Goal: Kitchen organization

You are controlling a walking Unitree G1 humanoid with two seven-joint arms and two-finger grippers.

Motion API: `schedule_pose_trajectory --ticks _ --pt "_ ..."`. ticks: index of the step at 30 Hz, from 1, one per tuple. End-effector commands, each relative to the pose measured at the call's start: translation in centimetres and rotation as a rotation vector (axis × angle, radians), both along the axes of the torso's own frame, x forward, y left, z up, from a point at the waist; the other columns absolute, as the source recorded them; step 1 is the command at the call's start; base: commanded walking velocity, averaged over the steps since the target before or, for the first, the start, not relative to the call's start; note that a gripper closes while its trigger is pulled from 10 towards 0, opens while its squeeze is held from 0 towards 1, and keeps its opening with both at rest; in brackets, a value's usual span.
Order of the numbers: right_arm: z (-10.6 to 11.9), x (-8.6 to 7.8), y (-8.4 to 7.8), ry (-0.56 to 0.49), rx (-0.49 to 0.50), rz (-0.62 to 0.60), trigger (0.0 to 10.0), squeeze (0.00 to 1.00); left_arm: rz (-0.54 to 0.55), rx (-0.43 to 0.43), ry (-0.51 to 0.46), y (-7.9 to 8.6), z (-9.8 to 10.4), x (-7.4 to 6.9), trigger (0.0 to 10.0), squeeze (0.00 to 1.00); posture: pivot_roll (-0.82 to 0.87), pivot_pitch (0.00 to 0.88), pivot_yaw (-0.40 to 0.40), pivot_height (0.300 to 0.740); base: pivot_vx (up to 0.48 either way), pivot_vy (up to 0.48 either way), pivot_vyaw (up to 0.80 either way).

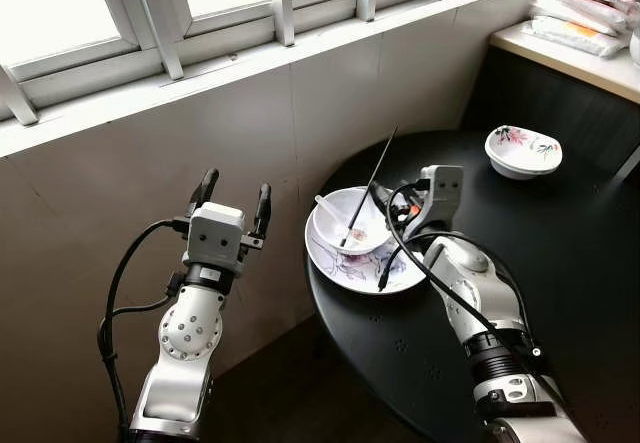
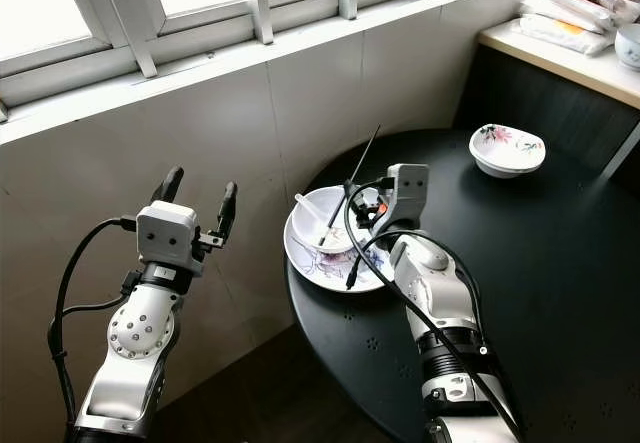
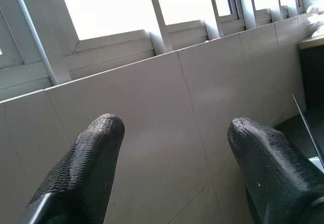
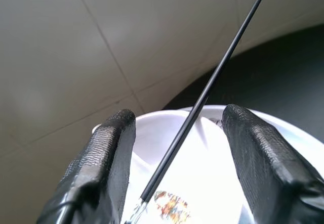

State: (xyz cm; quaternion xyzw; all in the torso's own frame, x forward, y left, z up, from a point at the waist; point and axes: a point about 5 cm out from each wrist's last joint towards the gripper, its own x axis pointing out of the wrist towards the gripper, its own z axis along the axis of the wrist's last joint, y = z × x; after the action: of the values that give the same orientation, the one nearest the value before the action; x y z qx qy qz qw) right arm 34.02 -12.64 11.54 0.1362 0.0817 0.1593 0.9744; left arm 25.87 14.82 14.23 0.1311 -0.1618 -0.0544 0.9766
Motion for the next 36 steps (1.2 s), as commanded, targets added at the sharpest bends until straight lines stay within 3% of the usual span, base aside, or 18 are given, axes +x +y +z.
schedule_pose_trajectory --ticks 1,3,22,26,36 --pt "0.3 0.3 0.2 0.009 0.032 0.014 10.0 0.0 -0.004 0.009 0.008 -0.3 -0.1 0.0 10.0 0.0 -0.03 0.0 0.004 0.74 0.0 0.0 0.0" --pt "-0.2 0.5 0.2 0.059 0.05 0.017 10.0 0.0 -0.002 0.011 0.011 -0.3 -0.1 0.0 10.0 0.0 -0.02 0.0 0.003 0.74 0.0 0.0 0.0" --pt "-0.7 2.5 0.2 0.198 0.14 0.062 10.0 0.0 0.004 0.019 0.02 -0.3 -0.2 0.1 10.0 0.0 -0.02 0.0 0.003 0.74 0.0 0.0 0.0" --pt "-1.4 2.8 0.0 0.264 0.177 0.045 10.0 0.0 0.004 0.02 0.022 -0.4 -0.2 0.2 10.0 0.0 -0.01 0.0 0.002 0.74 0.0 0.0 0.0" --pt "-1.6 3.2 -0.1 0.306 0.22 0.011 10.0 0.0 0.013 0.021 0.024 -0.4 -0.3 0.1 10.0 0.0 -0.01 0.0 -0.003 0.74 0.0 0.0 0.0"
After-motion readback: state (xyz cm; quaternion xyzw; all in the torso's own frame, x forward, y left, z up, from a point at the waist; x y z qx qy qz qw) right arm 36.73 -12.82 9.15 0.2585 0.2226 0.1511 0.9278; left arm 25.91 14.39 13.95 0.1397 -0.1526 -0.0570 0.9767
